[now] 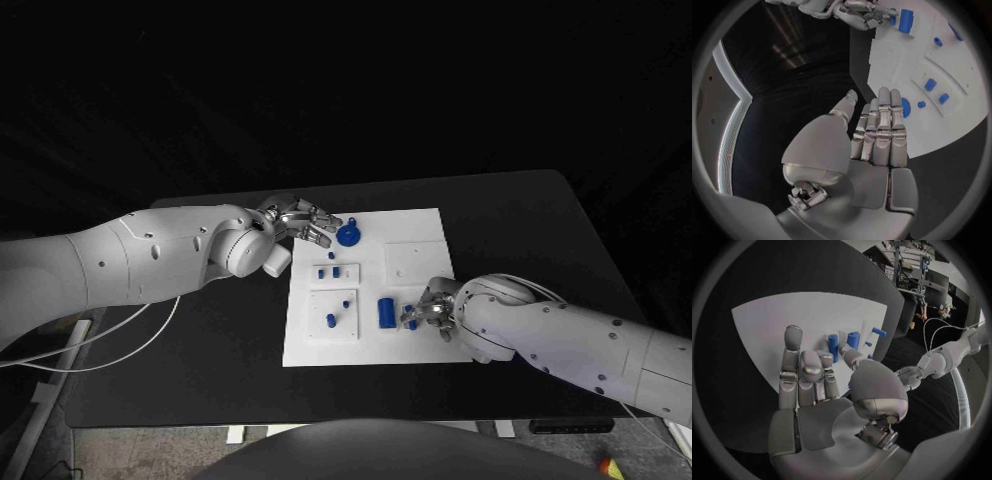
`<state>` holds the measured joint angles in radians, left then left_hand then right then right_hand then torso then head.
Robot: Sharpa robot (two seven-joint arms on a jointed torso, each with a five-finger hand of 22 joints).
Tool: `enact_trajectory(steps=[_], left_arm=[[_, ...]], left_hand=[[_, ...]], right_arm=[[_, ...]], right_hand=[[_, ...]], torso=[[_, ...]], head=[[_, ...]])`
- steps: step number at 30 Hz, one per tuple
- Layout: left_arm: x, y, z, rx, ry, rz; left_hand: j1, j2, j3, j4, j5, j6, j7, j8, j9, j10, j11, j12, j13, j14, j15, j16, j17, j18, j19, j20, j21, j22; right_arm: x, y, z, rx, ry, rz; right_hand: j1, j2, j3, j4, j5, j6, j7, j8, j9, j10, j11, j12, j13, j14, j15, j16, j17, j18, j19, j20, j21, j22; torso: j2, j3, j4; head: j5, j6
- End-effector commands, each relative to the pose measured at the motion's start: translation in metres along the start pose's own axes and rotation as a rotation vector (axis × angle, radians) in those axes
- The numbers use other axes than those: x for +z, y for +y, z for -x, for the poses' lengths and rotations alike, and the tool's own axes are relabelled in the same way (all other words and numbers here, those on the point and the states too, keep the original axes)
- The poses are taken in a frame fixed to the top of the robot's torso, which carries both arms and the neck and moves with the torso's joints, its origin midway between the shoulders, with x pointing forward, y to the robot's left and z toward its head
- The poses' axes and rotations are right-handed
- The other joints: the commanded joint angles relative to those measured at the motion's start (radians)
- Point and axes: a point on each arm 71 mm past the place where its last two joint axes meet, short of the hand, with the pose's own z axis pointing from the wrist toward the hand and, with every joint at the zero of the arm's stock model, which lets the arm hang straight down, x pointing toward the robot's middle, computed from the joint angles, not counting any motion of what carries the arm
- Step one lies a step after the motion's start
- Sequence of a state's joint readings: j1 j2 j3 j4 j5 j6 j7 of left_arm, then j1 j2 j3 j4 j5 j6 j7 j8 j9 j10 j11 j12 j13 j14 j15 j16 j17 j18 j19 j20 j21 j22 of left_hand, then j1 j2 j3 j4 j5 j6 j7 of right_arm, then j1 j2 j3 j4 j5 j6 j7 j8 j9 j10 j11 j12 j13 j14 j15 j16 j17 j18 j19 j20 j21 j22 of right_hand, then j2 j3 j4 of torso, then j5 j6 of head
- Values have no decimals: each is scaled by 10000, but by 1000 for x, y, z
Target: Assemble the parts on the task board
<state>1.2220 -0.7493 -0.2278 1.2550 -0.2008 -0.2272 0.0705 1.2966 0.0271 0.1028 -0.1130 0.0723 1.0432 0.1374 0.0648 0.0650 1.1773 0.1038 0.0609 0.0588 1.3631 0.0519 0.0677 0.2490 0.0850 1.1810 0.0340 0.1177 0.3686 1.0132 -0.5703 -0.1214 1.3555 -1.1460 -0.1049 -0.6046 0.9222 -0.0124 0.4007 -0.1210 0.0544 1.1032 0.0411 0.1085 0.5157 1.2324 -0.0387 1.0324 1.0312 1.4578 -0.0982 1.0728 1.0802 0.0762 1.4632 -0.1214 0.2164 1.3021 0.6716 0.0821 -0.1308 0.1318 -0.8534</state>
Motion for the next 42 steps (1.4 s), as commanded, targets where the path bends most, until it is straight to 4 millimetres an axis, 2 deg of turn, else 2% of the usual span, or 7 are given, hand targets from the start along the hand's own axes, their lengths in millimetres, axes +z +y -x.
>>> enact_trajectory(steps=[1,4,5,14,20,33,42], left_arm=[[0,-1,-2,-32,167,-66],[0,-1,-2,-31,174,-60],[0,-1,-2,-31,176,-60],[0,-1,-2,-30,161,-53],[0,-1,-1,-34,156,-47],[-1,0,-1,-37,147,-34],[-1,0,-1,-36,153,-31]], left_hand=[[-82,-9,-16,52,19,-84,-9,2,3,-85,-9,-25,-1,-80,-12,-43,15,-197,-37,-3,55,-9],[-54,3,-8,49,34,-87,-13,3,3,-90,-9,-24,-1,-83,-14,-44,16,-195,-39,-4,62,-30],[-54,3,-8,49,34,-87,-13,3,3,-90,-9,-24,-1,-83,-14,-44,16,-195,-39,-4,62,-30],[-54,3,-8,49,34,-87,-13,3,3,-90,-9,-24,-1,-83,-14,-44,16,-195,-39,-4,62,-30],[-54,3,-8,49,34,-87,-13,3,3,-90,-9,-24,-1,-83,-14,-44,16,-195,-39,-4,62,-30],[-54,3,-8,49,34,-87,-13,3,3,-90,-9,-24,-1,-83,-14,-44,16,-195,-39,-4,62,-30],[-54,3,-8,49,34,-87,-13,3,3,-90,-9,-24,-1,-83,-14,-44,16,-195,-39,-4,62,-30]], right_arm=[[1,1,0,110,-133,172],[2,1,1,155,-207,202],[2,1,1,164,-220,217],[0,-3,2,262,-287,348],[-3,-6,2,410,-187,600],[-9,-15,-8,2,484,816],[-9,-17,-12,-323,520,764]], right_hand=[[-292,-346,-670,357,-68,-95,128,-185,-245,-179,68,-236,-198,-80,20,-121,-71,-153,-7,11,-95,-51],[7,-590,-1341,971,-73,-179,187,-348,-571,-252,111,-402,-357,-73,66,-199,-110,-105,-6,60,-162,-130],[738,-773,-1755,1904,-63,-141,210,-339,-1097,-241,133,-415,-417,-53,81,-247,-100,-36,63,104,-218,-224],[886,-1093,-1631,2220,-62,-330,287,-293,-1654,-291,179,-385,-467,-49,107,-296,-59,-26,53,119,-241,-235],[1060,-968,-1636,1998,-62,-315,289,-264,-1739,-276,176,-360,-471,-47,106,-306,-45,-25,57,117,-241,-233],[1977,-331,-1489,283,-40,-126,285,-249,-2088,-269,161,-281,-471,-43,113,-268,-6,1,16,143,-219,-194],[1858,-128,-1591,-98,-39,-3,247,-198,-2307,-257,139,-237,-513,-43,96,-243,-3,-14,2,127,-182,-166]], torso=[[4,0,-4],[4,1,-7],[0,1,-10],[-4,6,-2],[2,5,-5],[-3,13,-14],[-1,13,-2]], head=[[-5,-6],[-4,-7],[-2,-11],[-3,-13],[8,-10],[-31,-3],[-69,-10]])
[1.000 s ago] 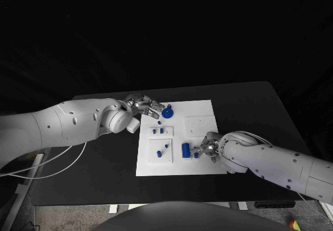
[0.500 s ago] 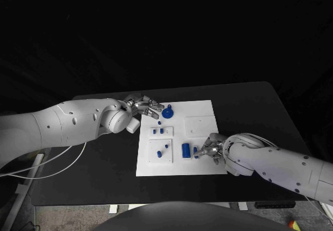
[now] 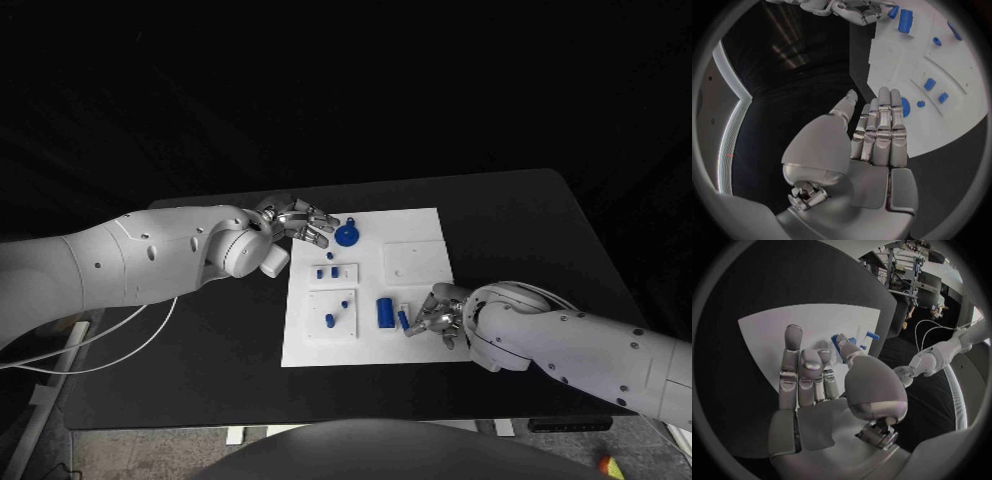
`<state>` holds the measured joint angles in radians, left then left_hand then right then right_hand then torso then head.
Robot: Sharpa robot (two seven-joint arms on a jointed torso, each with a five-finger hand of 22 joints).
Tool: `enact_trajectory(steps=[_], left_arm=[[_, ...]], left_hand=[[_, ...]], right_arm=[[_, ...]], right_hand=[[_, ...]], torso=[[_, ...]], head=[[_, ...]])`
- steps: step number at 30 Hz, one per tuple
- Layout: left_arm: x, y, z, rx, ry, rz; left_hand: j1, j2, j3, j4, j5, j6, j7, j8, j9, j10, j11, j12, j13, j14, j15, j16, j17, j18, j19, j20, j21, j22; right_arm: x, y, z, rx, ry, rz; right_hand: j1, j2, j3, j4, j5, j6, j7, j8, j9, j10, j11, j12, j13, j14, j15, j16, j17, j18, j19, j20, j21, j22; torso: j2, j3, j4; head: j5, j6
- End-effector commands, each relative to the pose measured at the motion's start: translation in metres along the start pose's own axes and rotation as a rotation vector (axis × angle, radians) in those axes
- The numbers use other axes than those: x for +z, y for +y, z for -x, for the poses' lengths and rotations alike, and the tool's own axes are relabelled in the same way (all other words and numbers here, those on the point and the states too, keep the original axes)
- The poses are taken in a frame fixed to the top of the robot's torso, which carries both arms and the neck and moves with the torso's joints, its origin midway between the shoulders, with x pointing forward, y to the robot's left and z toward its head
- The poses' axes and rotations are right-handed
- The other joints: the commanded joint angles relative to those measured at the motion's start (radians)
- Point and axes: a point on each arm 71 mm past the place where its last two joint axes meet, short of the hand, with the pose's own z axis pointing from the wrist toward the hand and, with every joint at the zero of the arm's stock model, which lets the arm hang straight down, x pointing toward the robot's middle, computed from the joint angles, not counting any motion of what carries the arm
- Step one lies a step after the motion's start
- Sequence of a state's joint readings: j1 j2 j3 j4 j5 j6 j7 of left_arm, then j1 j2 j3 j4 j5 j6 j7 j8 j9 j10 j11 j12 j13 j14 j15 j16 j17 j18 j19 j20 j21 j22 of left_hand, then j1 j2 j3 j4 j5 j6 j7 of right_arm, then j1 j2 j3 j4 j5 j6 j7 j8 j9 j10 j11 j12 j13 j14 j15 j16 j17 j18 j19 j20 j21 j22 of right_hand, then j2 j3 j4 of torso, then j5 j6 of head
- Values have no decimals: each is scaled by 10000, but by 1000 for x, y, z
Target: Assemble the parts on the task board
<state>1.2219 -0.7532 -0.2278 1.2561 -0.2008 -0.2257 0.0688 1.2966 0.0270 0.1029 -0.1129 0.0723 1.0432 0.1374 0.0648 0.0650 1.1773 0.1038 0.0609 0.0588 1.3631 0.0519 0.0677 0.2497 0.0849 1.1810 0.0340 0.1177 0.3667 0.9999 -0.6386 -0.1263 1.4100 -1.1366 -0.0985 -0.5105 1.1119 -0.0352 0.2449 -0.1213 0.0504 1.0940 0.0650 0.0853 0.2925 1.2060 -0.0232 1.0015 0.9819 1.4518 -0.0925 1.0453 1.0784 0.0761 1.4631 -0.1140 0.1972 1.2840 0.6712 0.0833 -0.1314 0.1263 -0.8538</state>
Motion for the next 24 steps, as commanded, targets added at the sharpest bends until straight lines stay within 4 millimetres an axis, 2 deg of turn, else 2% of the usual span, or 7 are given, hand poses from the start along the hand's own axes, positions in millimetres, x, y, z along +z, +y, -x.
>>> enact_trajectory(steps=[1,9,16,24], left_arm=[[0,-1,-2,-30,161,-57],[0,-1,-2,-30,160,-55],[0,-1,-1,-29,141,-45],[0,-1,-2,-31,151,-45]], left_hand=[[-55,3,-8,49,34,-88,-12,3,3,-90,-9,-25,-1,-83,-13,-44,9,-194,-39,-4,62,-11],[-55,3,-8,49,34,-88,-12,3,3,-90,-9,-25,-1,-83,-13,-44,9,-194,-39,-4,62,-11],[-65,11,22,55,33,-94,-8,2,3,-98,-6,-26,-1,-88,-11,-43,8,-195,-54,-3,97,-48],[-74,15,23,66,34,-96,-7,2,3,-98,-5,-25,-1,-89,-10,-42,8,-194,-54,-2,100,-52]], right_arm=[[1,-2,-6,-442,276,12],[2,-3,-5,-339,65,2],[2,-3,-4,-168,-90,47],[2,-3,-3,-27,-205,91]], right_hand=[[-45,102,-34,-92,1,89,7,36,-77,8,-16,74,-20,16,38,30,14,-13,3,53,10,14],[-193,239,-25,46,-3,123,-20,58,-107,43,-33,100,-19,23,27,43,22,-17,18,43,21,12],[-338,237,32,174,-3,156,-39,68,-144,73,-47,108,-28,28,14,46,27,-34,29,25,29,10],[-495,390,137,316,-6,229,-77,90,-164,121,-74,136,-13,33,-4,58,40,-45,44,12,38,8]], torso=[[2,1,5],[2,-11,5],[4,-13,16],[2,-17,6]], head=[[-13,-6],[-24,-11],[-51,-7],[-48,14]])
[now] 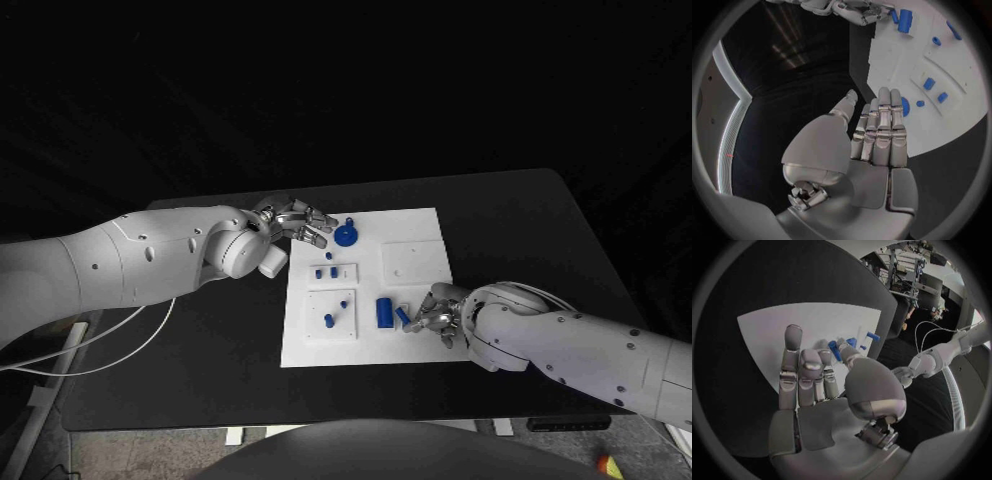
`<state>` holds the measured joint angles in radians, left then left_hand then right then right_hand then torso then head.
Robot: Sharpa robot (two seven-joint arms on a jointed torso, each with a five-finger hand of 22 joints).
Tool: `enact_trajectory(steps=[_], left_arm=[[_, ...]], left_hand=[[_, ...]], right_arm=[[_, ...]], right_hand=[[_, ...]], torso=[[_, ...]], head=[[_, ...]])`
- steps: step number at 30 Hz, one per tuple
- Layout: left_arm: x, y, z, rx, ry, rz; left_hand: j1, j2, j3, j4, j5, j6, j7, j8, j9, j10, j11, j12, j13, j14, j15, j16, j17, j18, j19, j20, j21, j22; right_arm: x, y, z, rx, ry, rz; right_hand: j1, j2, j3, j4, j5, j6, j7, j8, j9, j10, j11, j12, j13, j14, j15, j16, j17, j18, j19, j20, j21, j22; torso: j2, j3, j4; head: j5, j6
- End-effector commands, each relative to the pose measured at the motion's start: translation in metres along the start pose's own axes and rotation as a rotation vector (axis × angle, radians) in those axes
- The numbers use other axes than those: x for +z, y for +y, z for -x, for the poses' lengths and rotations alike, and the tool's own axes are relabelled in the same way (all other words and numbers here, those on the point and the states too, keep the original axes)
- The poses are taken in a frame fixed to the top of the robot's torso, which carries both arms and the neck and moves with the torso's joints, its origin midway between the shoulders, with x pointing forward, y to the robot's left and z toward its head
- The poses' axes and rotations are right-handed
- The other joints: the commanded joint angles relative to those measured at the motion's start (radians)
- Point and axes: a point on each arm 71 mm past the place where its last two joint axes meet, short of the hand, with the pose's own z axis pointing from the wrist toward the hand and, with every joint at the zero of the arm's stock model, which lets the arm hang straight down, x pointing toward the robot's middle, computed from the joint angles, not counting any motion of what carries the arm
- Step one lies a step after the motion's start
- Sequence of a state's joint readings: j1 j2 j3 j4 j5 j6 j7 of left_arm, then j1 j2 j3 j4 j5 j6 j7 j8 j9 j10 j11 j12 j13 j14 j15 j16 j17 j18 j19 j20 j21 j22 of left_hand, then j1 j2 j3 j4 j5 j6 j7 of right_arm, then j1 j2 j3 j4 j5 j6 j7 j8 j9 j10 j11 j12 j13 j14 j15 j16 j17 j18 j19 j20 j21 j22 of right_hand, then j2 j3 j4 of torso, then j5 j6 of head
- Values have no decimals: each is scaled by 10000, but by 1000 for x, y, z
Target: Assemble the parts on the task board
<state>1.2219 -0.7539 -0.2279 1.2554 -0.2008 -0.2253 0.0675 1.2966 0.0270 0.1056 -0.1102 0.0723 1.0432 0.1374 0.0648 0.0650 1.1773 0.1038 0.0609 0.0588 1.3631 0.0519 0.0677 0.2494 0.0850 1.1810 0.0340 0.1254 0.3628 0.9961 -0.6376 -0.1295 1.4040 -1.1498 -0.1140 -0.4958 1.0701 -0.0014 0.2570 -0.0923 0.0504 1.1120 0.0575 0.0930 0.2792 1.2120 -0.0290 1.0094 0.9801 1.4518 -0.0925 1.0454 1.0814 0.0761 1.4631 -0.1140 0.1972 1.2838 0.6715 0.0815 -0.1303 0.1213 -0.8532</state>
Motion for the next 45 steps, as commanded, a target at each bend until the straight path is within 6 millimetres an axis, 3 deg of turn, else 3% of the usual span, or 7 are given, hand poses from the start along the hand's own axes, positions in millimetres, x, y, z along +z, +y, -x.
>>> enact_trajectory(steps=[1,12,22,30,34,41,45], left_arm=[[0,-1,-2,-31,159,-61],[0,-1,-2,-33,171,-53],[0,-1,-2,-34,197,-39],[1,-1,-2,-29,205,-41],[1,-1,-2,-28,199,-38],[1,-1,-2,-28,187,-37],[0,-1,-2,-28,181,-31]], left_hand=[[-74,15,-5,39,34,-96,-7,2,3,-98,-5,-25,-1,-89,-10,-42,11,-195,-54,-2,23,-13],[-80,23,-1,54,35,-96,-9,2,3,-97,-6,-24,-1,-92,-8,-44,11,-195,-56,-1,27,-21],[-89,24,-3,74,31,-99,-10,1,2,-101,-5,-25,-1,-94,-7,-43,12,-196,-59,2,29,-31],[-100,28,-6,101,34,-98,-10,3,3,-105,-3,-25,-1,-94,-5,-42,14,-197,-60,4,31,-45],[-100,28,-6,101,34,-98,-10,3,3,-105,-3,-25,-1,-94,-5,-42,14,-197,-60,4,31,-45],[-100,28,-6,101,34,-98,-10,3,3,-105,-3,-25,-1,-94,-5,-42,14,-197,-60,4,31,-45],[-100,28,-6,101,34,-98,-10,3,3,-105,-3,-25,-1,-94,-5,-42,14,-197,-60,4,31,-45]], right_arm=[[1,-2,-2,23,-48,0],[1,-1,-2,71,-69,44],[1,-1,-2,109,-40,105],[1,1,-3,130,17,227],[0,1,-3,140,22,278],[-1,0,-2,149,4,258],[-1,-3,-1,138,-7,224]], right_hand=[[-136,41,96,-33,-7,70,-8,-4,-71,73,-20,45,-3,31,-14,52,12,-67,52,-7,49,14],[-547,155,774,-192,-10,136,-26,-39,-202,78,-41,27,6,44,-31,38,30,-99,49,-29,43,3],[-856,123,662,4,-13,187,-33,-33,-234,110,-41,43,19,45,-31,43,38,-106,54,-28,48,2],[-1344,-421,184,435,-23,218,-2,-54,-285,131,-15,30,14,40,-19,31,39,-121,58,-31,44,-2],[-910,-567,-181,1059,-22,255,-8,-66,-362,151,-19,9,24,43,-21,11,56,-127,73,-35,32,-14],[-803,-595,-209,1134,-22,257,-7,-69,-392,150,-19,4,38,48,-22,8,70,-130,69,-36,27,-11],[-369,-535,-124,831,-23,248,-5,-70,-397,149,-22,9,49,50,-25,8,74,-128,64,-37,22,-13]], torso=[[0,1,-6],[-1,5,-6],[-2,7,-7],[9,4,-10],[9,0,-6],[0,4,-3],[-1,9,-3]], head=[[2,8],[-15,20],[-34,23],[-62,23],[-57,15],[-47,-1],[-46,-5]])
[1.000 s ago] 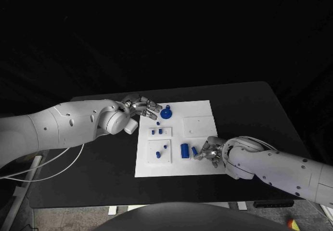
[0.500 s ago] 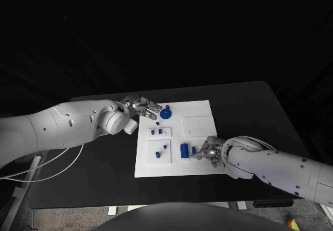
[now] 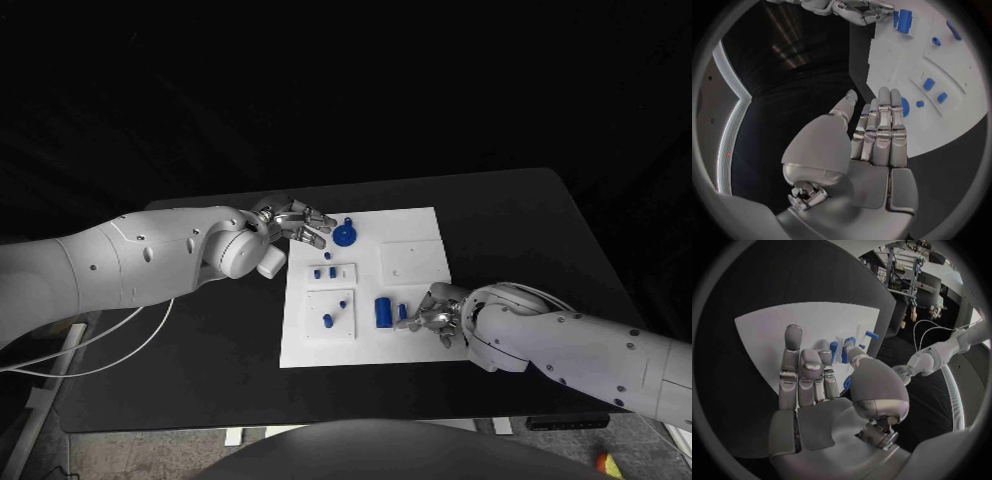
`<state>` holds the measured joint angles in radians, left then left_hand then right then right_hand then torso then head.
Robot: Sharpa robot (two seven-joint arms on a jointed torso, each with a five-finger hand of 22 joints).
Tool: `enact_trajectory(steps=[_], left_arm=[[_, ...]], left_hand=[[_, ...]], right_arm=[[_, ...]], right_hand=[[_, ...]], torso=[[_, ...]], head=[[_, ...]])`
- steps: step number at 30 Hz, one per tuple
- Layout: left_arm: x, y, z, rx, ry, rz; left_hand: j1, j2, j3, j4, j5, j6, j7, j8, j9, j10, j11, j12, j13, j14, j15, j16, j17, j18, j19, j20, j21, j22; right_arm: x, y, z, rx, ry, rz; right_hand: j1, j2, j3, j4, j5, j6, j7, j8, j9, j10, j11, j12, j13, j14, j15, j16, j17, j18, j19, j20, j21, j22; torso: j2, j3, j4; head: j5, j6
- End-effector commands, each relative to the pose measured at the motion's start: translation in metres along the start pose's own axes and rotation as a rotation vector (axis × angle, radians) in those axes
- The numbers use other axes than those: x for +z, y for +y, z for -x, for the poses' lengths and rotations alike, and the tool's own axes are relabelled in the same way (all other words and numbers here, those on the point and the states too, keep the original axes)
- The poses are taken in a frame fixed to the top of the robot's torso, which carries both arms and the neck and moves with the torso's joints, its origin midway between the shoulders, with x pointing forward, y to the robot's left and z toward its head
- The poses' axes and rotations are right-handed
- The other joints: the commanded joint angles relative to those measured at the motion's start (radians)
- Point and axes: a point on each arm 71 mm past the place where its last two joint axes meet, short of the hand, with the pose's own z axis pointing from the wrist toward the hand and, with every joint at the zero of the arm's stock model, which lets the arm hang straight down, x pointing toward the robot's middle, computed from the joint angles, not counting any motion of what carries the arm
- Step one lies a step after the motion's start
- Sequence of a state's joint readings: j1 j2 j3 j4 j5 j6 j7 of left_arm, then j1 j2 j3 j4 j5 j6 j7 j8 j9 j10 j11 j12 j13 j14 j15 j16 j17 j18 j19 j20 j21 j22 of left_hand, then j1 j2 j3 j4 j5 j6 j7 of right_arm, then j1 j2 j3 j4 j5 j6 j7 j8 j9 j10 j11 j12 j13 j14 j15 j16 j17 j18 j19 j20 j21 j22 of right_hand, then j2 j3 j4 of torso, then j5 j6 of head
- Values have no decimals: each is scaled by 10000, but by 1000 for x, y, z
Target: Assemble the parts on the task board
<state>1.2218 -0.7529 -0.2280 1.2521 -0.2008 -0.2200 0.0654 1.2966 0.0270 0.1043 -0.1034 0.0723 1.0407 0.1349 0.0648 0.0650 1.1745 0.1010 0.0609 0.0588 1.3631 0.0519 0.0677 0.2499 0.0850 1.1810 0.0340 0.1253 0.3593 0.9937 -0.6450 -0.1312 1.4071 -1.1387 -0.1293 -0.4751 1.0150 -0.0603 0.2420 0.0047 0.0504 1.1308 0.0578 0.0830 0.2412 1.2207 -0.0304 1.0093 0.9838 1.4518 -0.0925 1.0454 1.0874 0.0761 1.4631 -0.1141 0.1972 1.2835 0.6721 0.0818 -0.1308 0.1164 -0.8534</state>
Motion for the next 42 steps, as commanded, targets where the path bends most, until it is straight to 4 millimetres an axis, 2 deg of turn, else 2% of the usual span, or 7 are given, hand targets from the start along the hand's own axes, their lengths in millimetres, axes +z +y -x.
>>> enact_trajectory(steps=[1,6,7,16,17,34,42], left_arm=[[0,-1,-2,-29,144,-55],[0,-1,-2,-29,142,-53],[0,-1,-2,-30,145,-53],[0,-1,-2,-29,160,-59],[0,-1,-2,-29,163,-60],[1,-2,-3,-27,168,-60],[1,-2,-2,-24,51,-121]], left_hand=[[-100,28,7,33,34,-73,15,3,3,-78,24,-25,-1,-95,-5,-42,9,-197,-60,4,31,-10],[-77,26,14,32,38,-80,17,2,3,-79,24,-24,-1,-97,-6,-43,11,-195,-58,3,36,-27],[-77,26,14,32,38,-80,17,2,3,-79,24,-24,-1,-97,-6,-43,11,-195,-58,3,36,-27],[-77,26,14,32,38,-80,17,2,3,-79,24,-24,-1,-97,-6,-43,11,-195,-58,3,36,-27],[-77,26,14,32,38,-80,17,2,3,-79,24,-24,-1,-97,-6,-43,11,-195,-58,3,36,-27],[-77,26,14,32,38,-80,17,2,3,-79,24,-24,-1,-97,-6,-43,11,-195,-58,3,36,-27],[-77,26,14,32,38,-80,17,2,3,-79,24,-24,-1,-97,-6,-43,11,-195,-58,3,36,-27]], right_arm=[[0,-2,-1,-47,68,84],[0,-3,-1,-51,149,120],[0,-4,0,-44,150,116],[2,-7,2,21,91,-56],[2,-7,2,23,100,-73],[5,-10,1,-39,251,-347],[1,-17,13,560,-194,111]], right_hand=[[330,136,70,-238,-23,59,-12,31,-18,65,-13,15,18,48,-26,2,11,-127,64,-37,21,-10],[970,594,293,-771,-21,61,-39,30,-28,46,-41,12,28,43,-44,-15,3,-128,53,-48,15,-9],[865,955,84,-1210,-21,71,-38,14,-69,44,-26,36,67,49,-32,-28,6,-142,51,-54,14,-3],[613,1420,301,-1295,-20,96,-75,17,-102,73,-63,40,89,59,-54,2,44,-144,64,-61,24,14],[315,1374,652,-1502,-20,108,-87,21,-131,80,-64,36,108,66,-70,17,67,-165,58,-75,25,30],[213,1138,899,-1809,71,81,-67,124,-41,44,-44,47,67,60,-22,-8,-19,-98,36,-6,47,43],[157,312,203,-1166,105,-156,62,85,-43,-59,59,14,-35,15,44,-151,-222,-84,-29,52,-3,-38]], torso=[[-6,7,-1],[-8,10,-5],[-8,10,-8],[-5,8,-1],[-4,8,2],[-9,2,0],[-29,6,-19]], head=[[4,-6],[12,-4],[13,-8],[-9,-2],[-14,-4],[-33,8],[-10,137]])
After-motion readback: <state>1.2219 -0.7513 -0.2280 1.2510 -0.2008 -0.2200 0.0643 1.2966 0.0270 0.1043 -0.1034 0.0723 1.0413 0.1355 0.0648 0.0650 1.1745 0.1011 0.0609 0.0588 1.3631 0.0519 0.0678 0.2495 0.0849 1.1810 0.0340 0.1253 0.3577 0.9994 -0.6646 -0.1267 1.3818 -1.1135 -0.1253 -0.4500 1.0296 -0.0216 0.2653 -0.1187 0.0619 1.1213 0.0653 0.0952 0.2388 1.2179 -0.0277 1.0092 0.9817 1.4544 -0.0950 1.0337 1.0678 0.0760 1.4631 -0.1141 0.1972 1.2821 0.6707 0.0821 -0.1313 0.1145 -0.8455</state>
